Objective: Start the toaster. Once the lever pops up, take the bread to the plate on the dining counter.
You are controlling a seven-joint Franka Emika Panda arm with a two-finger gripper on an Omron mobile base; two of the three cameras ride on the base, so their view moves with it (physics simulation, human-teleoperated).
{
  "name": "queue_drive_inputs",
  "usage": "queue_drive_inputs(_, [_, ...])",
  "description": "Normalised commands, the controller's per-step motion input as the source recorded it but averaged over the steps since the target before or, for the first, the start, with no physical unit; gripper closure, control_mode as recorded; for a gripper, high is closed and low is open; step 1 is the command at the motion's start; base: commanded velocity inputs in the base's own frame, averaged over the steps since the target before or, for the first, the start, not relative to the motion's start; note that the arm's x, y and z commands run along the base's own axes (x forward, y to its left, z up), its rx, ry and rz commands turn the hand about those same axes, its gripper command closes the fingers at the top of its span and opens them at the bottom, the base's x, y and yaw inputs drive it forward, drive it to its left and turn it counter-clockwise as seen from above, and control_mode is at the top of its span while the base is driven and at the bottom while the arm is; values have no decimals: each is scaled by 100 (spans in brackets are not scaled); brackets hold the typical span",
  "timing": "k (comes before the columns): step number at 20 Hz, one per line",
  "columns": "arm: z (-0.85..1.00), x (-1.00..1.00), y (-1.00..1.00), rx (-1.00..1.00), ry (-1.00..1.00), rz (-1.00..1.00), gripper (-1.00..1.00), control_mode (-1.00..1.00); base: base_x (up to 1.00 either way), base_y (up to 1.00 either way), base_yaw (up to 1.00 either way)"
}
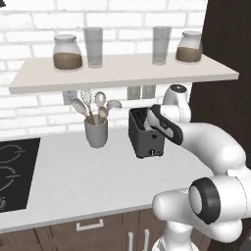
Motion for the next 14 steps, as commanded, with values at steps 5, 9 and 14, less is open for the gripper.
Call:
queue_drive_inputs(5, [-11, 4, 0, 0, 0, 0, -100, -100, 0, 0, 0])
queue_drive_inputs(9, [-13, 3, 0, 0, 0, 0, -100, -100, 0, 0, 0])
queue_drive_inputs(14, [-10, 19, 0, 0, 0, 0, -100, -100, 0, 0, 0])
